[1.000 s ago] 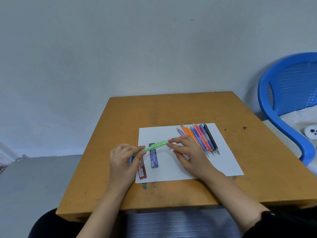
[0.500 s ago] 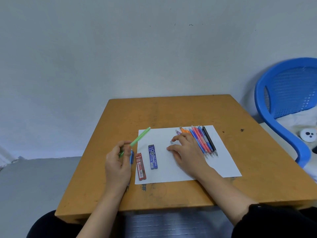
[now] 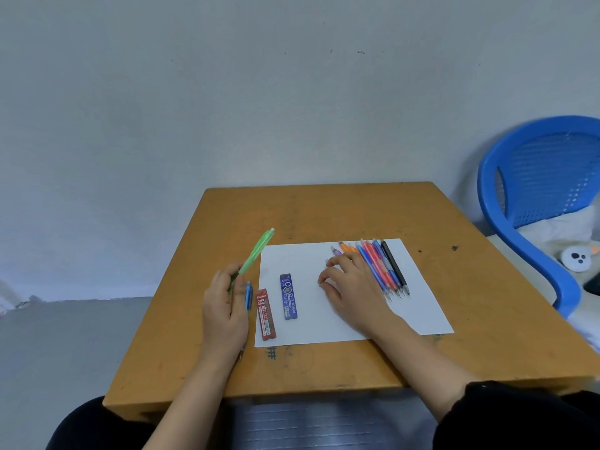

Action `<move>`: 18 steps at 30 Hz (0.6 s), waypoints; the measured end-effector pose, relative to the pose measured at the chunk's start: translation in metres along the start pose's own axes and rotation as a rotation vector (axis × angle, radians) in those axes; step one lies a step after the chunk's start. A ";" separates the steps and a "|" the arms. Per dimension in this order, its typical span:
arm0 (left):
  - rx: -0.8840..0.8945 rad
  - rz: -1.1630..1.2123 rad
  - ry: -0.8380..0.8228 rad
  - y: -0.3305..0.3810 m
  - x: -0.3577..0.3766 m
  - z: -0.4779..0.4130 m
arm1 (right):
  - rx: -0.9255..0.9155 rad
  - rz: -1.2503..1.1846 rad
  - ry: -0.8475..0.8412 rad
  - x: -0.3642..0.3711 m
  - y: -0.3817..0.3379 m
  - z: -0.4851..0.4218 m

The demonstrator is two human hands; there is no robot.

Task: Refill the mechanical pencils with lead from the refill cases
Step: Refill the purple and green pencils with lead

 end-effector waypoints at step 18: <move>0.146 -0.148 -0.066 -0.003 0.005 -0.003 | -0.049 -0.179 0.182 -0.019 -0.007 -0.009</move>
Point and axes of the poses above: each hand's wrist, its own z-axis away from the middle knuckle, its own x-axis out of the palm, y = z × x, the point moved 2 cm from there along -z, towards the middle knuckle
